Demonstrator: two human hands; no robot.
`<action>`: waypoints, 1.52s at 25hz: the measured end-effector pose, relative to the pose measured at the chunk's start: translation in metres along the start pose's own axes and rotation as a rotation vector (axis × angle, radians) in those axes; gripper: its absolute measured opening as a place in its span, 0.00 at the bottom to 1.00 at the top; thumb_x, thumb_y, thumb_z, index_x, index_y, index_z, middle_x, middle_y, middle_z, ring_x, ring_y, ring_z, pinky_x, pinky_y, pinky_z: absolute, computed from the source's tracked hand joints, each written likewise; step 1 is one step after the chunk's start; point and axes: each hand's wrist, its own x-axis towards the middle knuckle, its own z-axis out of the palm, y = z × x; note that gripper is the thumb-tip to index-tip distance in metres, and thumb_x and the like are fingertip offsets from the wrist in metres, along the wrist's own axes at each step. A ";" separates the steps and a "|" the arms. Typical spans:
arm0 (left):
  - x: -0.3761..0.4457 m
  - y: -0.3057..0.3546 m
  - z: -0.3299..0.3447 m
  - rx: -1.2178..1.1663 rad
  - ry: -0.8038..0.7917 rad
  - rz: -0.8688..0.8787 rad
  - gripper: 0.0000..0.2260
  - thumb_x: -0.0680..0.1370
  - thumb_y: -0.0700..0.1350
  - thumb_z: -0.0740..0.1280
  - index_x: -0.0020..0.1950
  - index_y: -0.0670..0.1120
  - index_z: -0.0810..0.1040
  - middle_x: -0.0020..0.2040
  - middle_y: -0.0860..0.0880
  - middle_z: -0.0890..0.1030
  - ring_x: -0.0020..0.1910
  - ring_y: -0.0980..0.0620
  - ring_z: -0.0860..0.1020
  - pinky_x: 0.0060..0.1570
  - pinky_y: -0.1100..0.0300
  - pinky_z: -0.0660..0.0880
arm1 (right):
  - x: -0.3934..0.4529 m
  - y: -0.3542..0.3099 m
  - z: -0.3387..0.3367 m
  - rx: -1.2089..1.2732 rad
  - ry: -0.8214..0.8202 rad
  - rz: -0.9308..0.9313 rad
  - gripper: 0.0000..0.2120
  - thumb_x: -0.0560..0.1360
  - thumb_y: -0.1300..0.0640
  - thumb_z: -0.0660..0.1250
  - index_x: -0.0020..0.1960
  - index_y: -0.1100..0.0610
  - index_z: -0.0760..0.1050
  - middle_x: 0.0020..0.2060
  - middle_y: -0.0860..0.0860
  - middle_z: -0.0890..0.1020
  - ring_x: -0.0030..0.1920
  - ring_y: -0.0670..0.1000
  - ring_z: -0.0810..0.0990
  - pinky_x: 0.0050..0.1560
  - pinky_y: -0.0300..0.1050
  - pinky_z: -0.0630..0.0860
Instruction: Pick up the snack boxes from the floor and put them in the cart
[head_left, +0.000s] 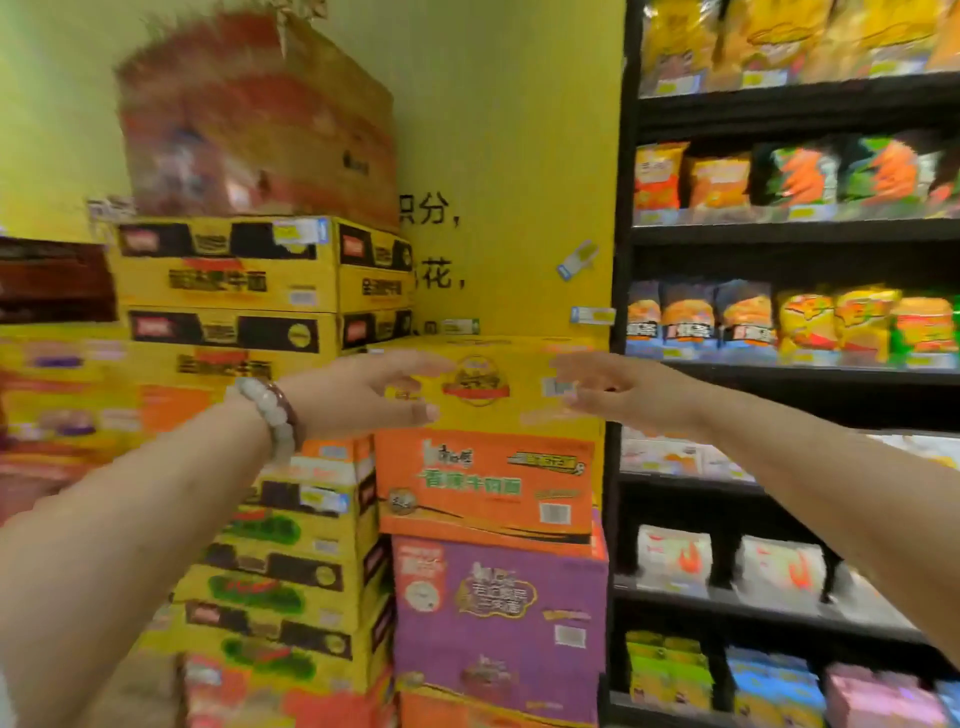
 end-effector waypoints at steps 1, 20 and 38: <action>-0.027 -0.026 -0.019 0.031 0.017 -0.054 0.29 0.69 0.60 0.67 0.70 0.57 0.68 0.68 0.56 0.71 0.67 0.56 0.69 0.67 0.55 0.66 | 0.020 -0.025 0.027 0.006 -0.036 -0.066 0.19 0.77 0.49 0.63 0.67 0.39 0.65 0.68 0.45 0.71 0.69 0.45 0.68 0.64 0.40 0.67; -0.453 -0.330 -0.207 0.120 0.266 -0.865 0.18 0.76 0.52 0.64 0.63 0.66 0.63 0.66 0.60 0.67 0.65 0.59 0.68 0.64 0.59 0.69 | 0.249 -0.440 0.491 0.125 -0.676 -0.843 0.22 0.76 0.42 0.62 0.70 0.36 0.63 0.67 0.40 0.70 0.66 0.43 0.70 0.65 0.41 0.66; -0.678 -0.717 -0.207 -0.028 0.340 -1.275 0.24 0.78 0.49 0.64 0.73 0.53 0.62 0.72 0.51 0.66 0.62 0.59 0.67 0.51 0.76 0.60 | 0.367 -0.641 0.972 0.152 -1.240 -0.866 0.22 0.77 0.46 0.62 0.71 0.44 0.65 0.67 0.44 0.70 0.64 0.45 0.70 0.65 0.43 0.68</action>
